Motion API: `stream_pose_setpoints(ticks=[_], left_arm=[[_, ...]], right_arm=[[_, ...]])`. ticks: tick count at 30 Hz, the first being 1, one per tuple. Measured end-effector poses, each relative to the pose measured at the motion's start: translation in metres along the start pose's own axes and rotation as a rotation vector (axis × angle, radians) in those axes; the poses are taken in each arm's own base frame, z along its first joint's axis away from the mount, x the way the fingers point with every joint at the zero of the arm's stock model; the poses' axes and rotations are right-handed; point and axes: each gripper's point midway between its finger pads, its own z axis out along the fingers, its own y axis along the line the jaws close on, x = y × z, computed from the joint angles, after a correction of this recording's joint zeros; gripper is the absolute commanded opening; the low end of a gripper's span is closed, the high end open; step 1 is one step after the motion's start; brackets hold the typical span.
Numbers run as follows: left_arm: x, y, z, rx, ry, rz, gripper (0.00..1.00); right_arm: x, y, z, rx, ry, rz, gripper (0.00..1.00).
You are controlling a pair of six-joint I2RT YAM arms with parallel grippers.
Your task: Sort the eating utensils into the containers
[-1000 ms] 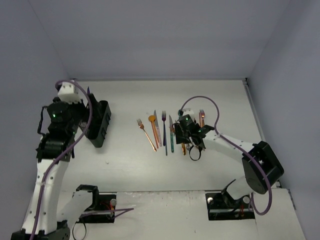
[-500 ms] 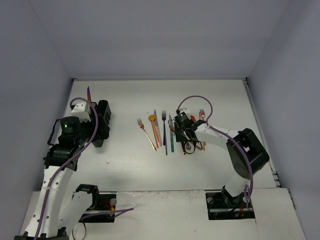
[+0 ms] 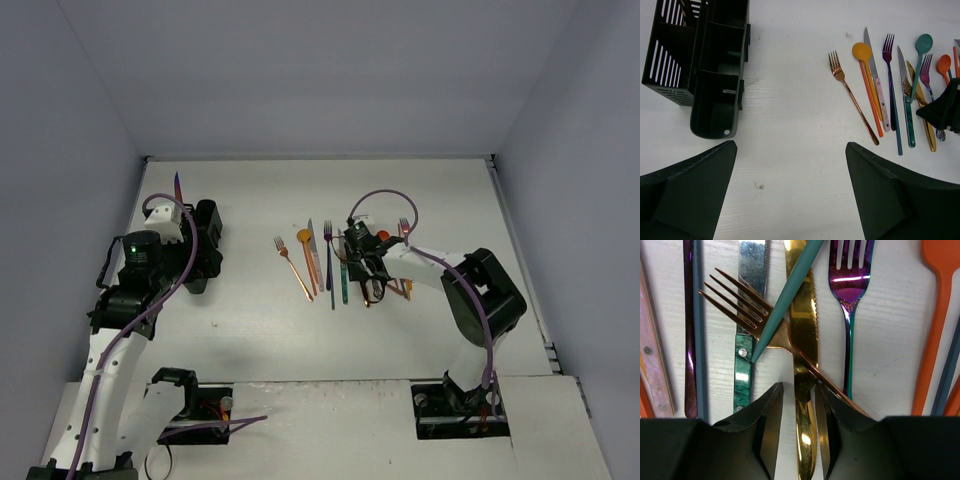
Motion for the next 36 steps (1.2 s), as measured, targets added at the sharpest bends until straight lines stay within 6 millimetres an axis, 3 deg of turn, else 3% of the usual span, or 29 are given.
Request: stream_pose_setpoints(ticks=[3, 4, 15, 22, 25, 32, 36], left_arm=[[0.000, 0.000, 0.000, 0.001, 0.000, 0.000, 0.89], [0.000, 0.000, 0.000, 0.002, 0.000, 0.000, 0.89], [-0.002, -0.009, 0.000, 0.036, 0.008, -0.011, 0.89], [-0.007, -0.015, -0.003, 0.058, -0.002, -0.018, 0.89], [-0.006, -0.017, -0.003, 0.067, 0.001, -0.022, 0.89], [-0.006, -0.026, -0.004, 0.102, 0.011, -0.045, 0.89], [-0.010, -0.042, -0.007, 0.160, 0.022, -0.089, 0.89]], right_arm=[[-0.002, 0.002, 0.001, -0.005, -0.006, 0.003, 0.01], [-0.003, 0.002, 0.002, -0.007, -0.009, 0.005, 0.00], [-0.007, -0.006, -0.003, -0.027, 0.018, 0.039, 0.00], [-0.044, -0.030, -0.027, -0.072, -0.038, 0.130, 0.00], [-0.051, -0.018, -0.034, -0.129, -0.051, 0.115, 0.00], [-0.033, 0.030, -0.046, -0.248, -0.013, 0.004, 0.00], [-0.034, 0.059, -0.059, -0.300, -0.037, -0.080, 0.00]])
